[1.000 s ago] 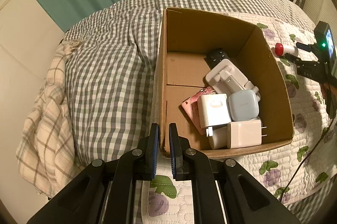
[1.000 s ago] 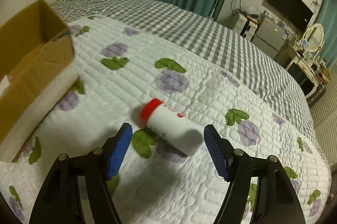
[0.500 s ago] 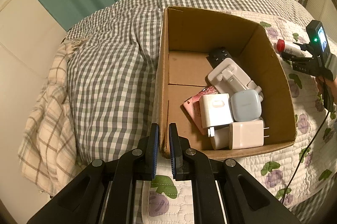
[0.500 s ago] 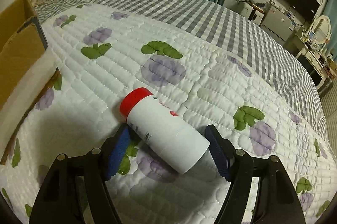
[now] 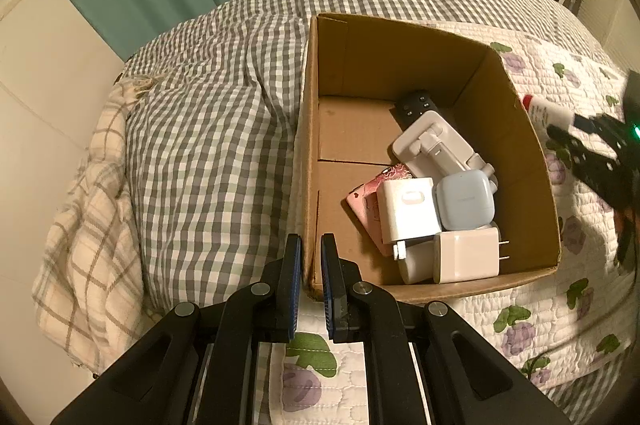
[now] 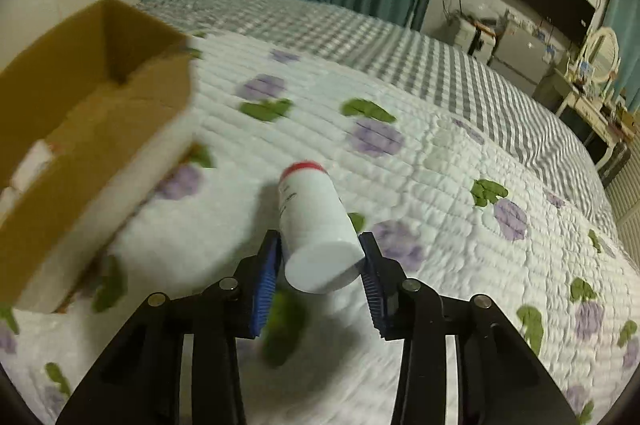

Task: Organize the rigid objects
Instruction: 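Carry the red-capped bottle with the right tool and drop it into the box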

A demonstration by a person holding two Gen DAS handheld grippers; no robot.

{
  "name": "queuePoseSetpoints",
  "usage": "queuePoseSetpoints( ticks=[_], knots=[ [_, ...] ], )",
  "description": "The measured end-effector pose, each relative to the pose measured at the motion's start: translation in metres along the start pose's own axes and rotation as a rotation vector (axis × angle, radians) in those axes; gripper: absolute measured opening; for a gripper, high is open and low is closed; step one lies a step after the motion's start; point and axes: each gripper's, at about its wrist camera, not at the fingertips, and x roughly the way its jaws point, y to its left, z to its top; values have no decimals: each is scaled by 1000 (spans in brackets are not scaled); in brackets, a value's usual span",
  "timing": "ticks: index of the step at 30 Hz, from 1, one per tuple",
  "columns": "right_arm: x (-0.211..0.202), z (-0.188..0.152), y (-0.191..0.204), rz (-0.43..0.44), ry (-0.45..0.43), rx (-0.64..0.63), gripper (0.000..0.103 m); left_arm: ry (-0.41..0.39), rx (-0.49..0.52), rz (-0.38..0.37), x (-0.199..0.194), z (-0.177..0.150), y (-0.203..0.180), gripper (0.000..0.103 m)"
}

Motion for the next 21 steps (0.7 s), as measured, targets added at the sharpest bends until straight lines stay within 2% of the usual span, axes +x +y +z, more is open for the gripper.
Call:
queuePoseSetpoints(
  ticks=[6,12,17,21],
  knots=[
    [-45,-18,36,24,-58,-5,38,-8,10,0,0,-1,0,8],
    [-78,-22,54,19,-85,-1,37,-23,14,-13,-2,-3,1,8],
    [-106,-6,61,-19,-111,3,37,-32,19,-31,-3,-5,2,8],
    [-133,21,73,-4,-164,-7,37,-36,19,-41,-3,-5,3,8]
  ],
)
